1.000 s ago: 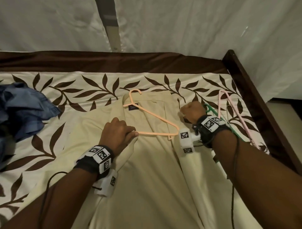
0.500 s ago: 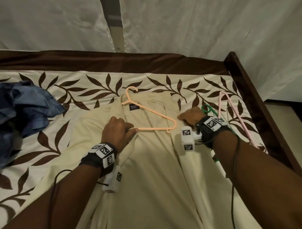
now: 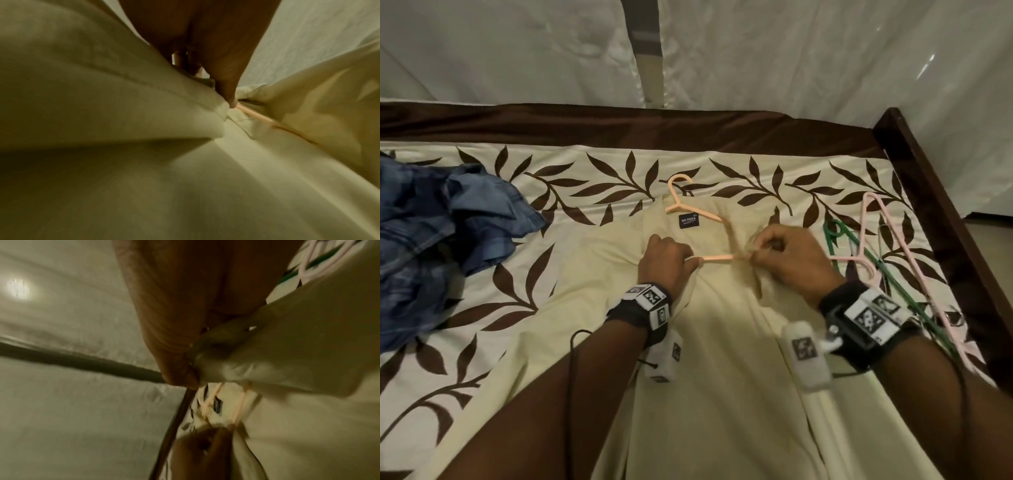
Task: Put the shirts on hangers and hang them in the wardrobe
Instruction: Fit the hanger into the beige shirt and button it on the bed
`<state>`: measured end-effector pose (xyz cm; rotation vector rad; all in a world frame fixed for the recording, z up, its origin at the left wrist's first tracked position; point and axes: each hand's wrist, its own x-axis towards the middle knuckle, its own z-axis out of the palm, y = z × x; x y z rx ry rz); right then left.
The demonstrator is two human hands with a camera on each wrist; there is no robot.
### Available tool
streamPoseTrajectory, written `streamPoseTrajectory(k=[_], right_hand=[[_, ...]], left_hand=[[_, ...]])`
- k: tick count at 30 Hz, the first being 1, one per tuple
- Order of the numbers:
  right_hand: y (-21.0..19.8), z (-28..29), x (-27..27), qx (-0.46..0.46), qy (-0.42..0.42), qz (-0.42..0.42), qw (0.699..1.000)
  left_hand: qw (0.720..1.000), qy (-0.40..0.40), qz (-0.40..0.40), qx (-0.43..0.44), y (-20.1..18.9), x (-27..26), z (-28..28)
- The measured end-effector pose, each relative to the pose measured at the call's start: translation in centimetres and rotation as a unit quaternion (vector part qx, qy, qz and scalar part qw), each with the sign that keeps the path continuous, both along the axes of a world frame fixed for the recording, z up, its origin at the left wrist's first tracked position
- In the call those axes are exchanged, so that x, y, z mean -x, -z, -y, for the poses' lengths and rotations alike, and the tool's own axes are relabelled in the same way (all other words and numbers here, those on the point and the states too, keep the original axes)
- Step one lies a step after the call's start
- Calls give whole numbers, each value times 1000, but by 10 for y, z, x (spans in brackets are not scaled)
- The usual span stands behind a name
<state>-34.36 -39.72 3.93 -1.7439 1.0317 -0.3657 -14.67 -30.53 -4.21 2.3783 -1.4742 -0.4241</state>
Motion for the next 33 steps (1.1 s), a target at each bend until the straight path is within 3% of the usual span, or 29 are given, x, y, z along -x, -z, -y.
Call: streamPoseTrajectory(k=[2,4,7,10,13,14,16,18,21,23,27,33], right_hand=[[20,-26,-14,-9,-138,-100,985],[37,-38,-24,7,-149,-151,977],[49,-31,-34,52,55,-112,991],[45,-13,-49,6,268,-50,962],[40,-1,-62,-91,360,-2,929],[40,0,-64,-108,359,6,927],[41,-9,-65,-92,289,16,953],[47,-22,-60,1,148,-14,989],[63,-33,-46,163,-17,-96,982],[70,-35,-40,204,-7,-117,972],[69,-34,-43,256,131,-57,956],[59,-26,-49,252,129,50,958]], left_hand=[[1000,9,-23,5,-1,0,2],[996,37,-70,43,-2,-7,-3],[992,33,-73,100,-7,-28,-15],[994,79,-8,76,-8,-52,-17],[978,188,88,3,-12,-52,-10],[966,227,126,-8,-14,-50,-7],[947,273,168,-31,-15,-49,0],[949,266,157,-57,-18,-54,8],[950,258,154,-89,-27,-67,15],[947,260,169,-83,-34,-73,15],[934,263,242,-21,-42,-78,12],[960,258,106,-26,-70,-71,12]])
